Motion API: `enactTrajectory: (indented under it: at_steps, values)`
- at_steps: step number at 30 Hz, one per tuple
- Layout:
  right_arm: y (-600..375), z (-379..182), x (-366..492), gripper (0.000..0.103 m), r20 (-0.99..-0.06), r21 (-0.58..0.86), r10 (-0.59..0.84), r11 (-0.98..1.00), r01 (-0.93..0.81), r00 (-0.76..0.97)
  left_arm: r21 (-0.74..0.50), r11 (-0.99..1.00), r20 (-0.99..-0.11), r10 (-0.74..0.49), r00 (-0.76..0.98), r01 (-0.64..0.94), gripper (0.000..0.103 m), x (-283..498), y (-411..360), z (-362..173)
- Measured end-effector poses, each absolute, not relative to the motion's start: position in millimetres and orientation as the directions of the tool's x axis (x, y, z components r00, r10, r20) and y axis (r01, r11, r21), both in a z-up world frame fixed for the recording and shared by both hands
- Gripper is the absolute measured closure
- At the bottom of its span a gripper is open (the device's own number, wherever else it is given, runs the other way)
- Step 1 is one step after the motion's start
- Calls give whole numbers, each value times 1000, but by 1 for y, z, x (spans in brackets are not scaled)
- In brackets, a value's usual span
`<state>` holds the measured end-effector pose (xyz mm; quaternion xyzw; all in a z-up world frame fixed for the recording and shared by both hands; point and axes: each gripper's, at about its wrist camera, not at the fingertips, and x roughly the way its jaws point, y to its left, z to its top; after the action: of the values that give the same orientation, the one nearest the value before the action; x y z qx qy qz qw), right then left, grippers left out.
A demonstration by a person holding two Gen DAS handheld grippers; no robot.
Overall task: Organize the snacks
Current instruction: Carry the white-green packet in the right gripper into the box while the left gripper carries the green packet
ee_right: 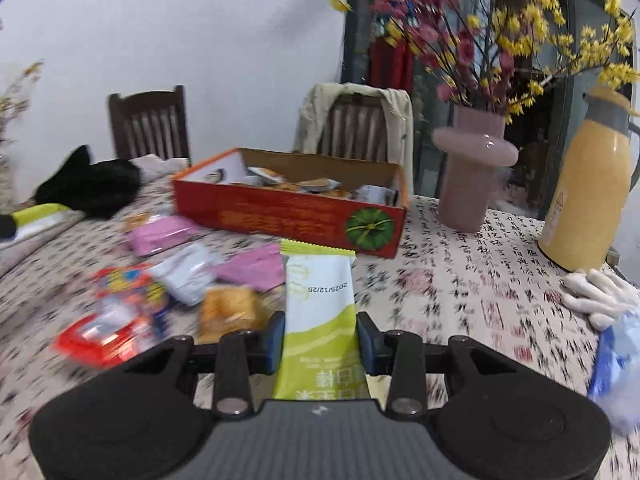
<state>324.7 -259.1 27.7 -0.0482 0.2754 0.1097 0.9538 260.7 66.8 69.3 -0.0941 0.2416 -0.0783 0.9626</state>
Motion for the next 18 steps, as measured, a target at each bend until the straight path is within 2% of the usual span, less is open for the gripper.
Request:
enactTrajectory:
  at_steps: [8,11,18]
  values:
    - [-246,5,236,67,-573,82,240,968,-236,784,-248,956,-476,-258,841,153,70,202,58,54]
    - [-240,-5,221,67,-603,49,220,969,-240,767,-251,954,-474,-267,839,162,70,193,55,53]
    - [-243,0,203,67,-583,34,200,974,-223,787,-245,953,-454,-276,847,180,70,184,50,58]
